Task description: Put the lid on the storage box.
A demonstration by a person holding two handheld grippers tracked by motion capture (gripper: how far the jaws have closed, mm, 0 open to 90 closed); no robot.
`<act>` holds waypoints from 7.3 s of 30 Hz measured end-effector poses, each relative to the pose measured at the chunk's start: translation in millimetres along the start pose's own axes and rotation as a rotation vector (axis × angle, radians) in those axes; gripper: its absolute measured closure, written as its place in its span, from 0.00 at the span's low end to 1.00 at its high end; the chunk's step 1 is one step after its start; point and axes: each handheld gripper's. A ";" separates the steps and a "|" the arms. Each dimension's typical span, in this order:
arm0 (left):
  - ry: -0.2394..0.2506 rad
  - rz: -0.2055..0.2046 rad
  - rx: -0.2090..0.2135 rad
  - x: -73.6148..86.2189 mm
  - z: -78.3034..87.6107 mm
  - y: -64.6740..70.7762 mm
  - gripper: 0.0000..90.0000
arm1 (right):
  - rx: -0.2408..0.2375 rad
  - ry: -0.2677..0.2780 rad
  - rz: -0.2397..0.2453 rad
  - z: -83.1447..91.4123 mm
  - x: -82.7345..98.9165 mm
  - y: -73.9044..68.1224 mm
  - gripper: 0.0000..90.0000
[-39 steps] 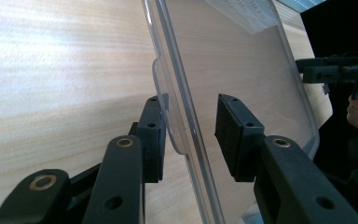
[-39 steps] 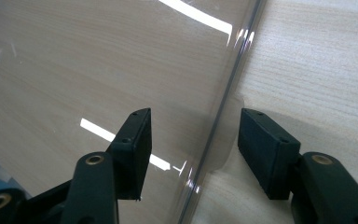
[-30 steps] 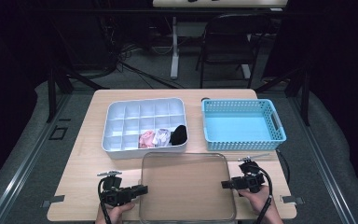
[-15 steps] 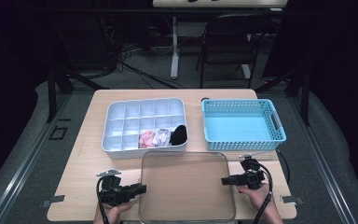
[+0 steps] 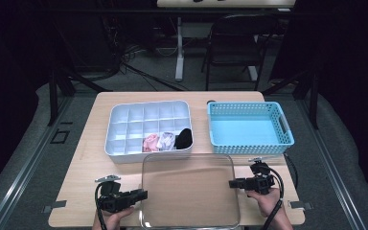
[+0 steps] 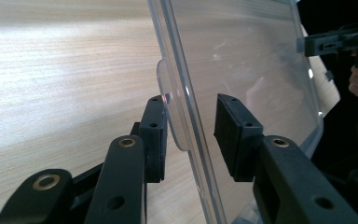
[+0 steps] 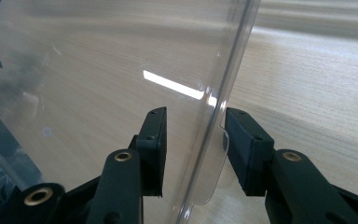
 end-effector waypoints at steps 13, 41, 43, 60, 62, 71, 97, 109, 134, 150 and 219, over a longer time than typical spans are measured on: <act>0.065 0.022 -0.087 -0.7 9.7 -0.1 0.71 | -0.001 0.040 0.068 -0.8 -0.5 -14.4 0.73; 0.153 0.114 -0.120 -3.2 27.6 1.5 0.73 | 0.015 0.168 0.142 14.4 -8.9 -49.9 0.80; 0.161 0.118 -0.121 -4.3 29.9 0.9 0.73 | 0.017 0.165 0.147 14.5 -11.9 -52.2 0.80; 0.255 0.168 -0.150 -28.1 46.2 -20.8 0.73 | -0.005 0.181 0.162 -2.1 -57.5 -66.4 0.80; 0.275 0.175 -0.159 -31.7 47.8 -23.3 0.73 | -0.010 0.183 0.165 -5.2 -65.2 -67.3 0.80; 0.369 0.147 -0.245 -45.4 52.0 -28.8 0.71 | -0.019 0.181 0.146 -21.2 -91.1 -68.8 0.80; 0.474 0.182 -0.274 -114.6 61.3 -62.4 0.70 | -0.019 0.190 0.149 -43.3 -189.8 -83.5 0.79; 0.432 0.245 -0.278 -145.0 45.6 -90.4 0.69 | -0.004 0.168 0.104 -66.5 -232.3 -75.2 0.79; 0.420 0.236 -0.366 -149.0 1.1 -115.5 0.63 | 0.003 0.166 0.050 -110.0 -238.1 -33.6 0.75; 0.427 0.133 -0.481 -143.6 4.4 -109.8 0.50 | 0.124 0.148 0.132 -121.5 -236.1 -40.1 0.61; 0.286 0.019 -0.466 -134.2 11.3 -113.3 0.66 | 0.254 0.031 0.210 -128.0 -146.7 -45.3 1.00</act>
Point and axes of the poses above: each handheld gripper's, and its own axes: z roughly backward along the jaws, x roughly out of its underside, y roughly to its right, and after that the axes turned 14 degrees about -x, right-handed
